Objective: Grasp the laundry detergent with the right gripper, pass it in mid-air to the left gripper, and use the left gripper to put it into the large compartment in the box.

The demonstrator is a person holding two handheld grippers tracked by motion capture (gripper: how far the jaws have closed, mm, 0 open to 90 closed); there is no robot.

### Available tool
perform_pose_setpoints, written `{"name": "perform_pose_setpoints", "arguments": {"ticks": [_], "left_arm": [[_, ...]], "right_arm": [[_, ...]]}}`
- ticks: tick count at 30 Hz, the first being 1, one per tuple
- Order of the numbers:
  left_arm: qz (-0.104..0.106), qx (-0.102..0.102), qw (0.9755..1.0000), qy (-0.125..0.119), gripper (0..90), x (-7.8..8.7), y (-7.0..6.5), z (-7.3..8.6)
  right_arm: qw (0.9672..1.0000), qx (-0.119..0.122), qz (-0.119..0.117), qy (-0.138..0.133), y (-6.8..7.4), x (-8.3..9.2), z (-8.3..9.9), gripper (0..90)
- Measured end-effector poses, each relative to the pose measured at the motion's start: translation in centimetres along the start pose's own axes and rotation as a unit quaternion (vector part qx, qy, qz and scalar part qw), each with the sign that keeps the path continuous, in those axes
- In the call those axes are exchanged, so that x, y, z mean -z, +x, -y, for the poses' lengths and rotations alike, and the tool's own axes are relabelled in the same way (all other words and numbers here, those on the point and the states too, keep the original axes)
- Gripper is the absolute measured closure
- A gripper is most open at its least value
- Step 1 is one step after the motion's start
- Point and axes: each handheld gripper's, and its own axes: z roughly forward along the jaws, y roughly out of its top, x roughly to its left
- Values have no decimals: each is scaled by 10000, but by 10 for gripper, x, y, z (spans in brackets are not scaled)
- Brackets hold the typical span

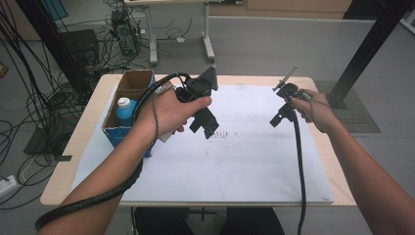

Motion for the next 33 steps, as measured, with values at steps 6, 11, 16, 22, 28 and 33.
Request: {"name": "perform_pose_setpoints", "arguments": {"ticks": [6, 11, 16, 22, 28, 33], "left_arm": [[-9, 10, 10000, 4, 114, -8, -2, 1], [-34, -102, 9999, 69, 114, -17, -5, 2], [2, -160, 9998, 76, 115, -28, -8, 1], [38, -195, 9998, 100, 115, -43, -10, 0], [54, -218, 9997, 91, 120, -58, -10, -2], [30, -340, 9994, 98, 124, -75, -15, -3]], "right_arm": [[10000, 5, -29, -3, 2, -1, -1, 45], [10000, 67, 11, 16, 5, 0, -3, 44], [10000, 69, 15, 20, 6, 0, -4, 44], [10000, 86, -2, 45, 4, -2, -5, 44], [10000, 71, -12, 53, 1, -4, -6, 44], [10000, 55, -41, 39, -1, -5, -5, 44]]}}
